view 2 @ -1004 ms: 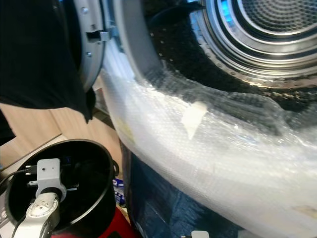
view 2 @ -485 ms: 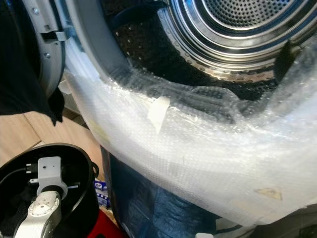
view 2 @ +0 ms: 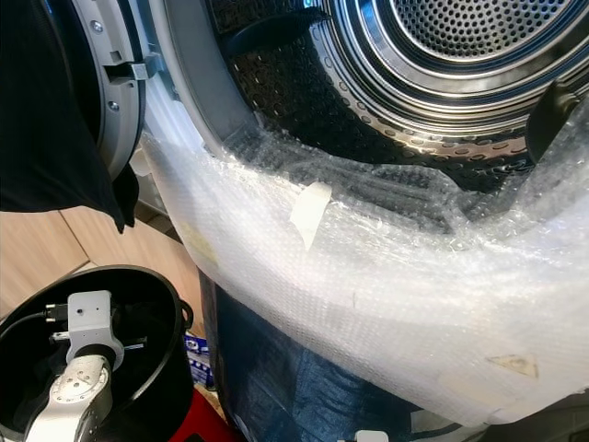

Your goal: Clothes washing

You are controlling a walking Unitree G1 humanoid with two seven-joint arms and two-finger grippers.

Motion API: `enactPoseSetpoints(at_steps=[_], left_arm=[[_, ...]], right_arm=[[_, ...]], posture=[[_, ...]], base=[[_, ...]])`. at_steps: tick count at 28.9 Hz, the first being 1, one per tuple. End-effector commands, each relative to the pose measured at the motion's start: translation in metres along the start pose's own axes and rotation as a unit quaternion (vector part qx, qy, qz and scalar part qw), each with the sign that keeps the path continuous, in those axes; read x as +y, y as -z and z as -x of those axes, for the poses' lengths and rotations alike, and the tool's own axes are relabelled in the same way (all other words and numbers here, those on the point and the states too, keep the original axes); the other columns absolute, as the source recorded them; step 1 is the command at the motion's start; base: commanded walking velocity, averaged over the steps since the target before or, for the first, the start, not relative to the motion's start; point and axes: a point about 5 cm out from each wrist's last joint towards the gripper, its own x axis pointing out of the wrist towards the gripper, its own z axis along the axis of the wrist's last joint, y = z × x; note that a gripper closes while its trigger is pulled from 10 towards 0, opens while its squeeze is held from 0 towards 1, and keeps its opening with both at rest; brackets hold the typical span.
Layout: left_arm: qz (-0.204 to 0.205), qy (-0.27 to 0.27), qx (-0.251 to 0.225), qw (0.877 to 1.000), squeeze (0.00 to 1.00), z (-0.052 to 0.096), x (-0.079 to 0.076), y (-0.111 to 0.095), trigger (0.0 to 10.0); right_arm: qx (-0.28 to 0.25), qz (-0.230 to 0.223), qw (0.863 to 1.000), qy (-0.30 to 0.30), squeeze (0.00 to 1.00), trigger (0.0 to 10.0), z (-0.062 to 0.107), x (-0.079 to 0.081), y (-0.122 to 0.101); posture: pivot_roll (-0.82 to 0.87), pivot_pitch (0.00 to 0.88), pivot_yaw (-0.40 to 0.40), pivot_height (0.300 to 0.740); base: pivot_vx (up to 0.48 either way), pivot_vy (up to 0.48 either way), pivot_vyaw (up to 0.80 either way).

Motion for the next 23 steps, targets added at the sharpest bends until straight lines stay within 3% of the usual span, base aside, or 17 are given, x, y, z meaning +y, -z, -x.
enactPoseSetpoints(at_steps=[1,23], left_arm=[[-0.003,-0.002,-0.009,1.0,0.0,-0.0002,0.001,-0.0023,10.0],[0.01,-0.011,-0.02,1.0,0.0,-0.0006,-0.0005,-0.005,10.0]], right_arm=[[0.002,-0.005,1.0,0.003,0.0,10.0,0.0008,-0.0014,0.0019],[-0.006,-0.002,1.0,0.001,0.0,10.0,0.0001,-0.0044,-0.0031]], posture=[[0.13,0.046,0.001,0.74],[0.12,0.045,-0.009,0.74]], base=[[0.0,0.0,0.0],[0.0,0.0,0.0]])
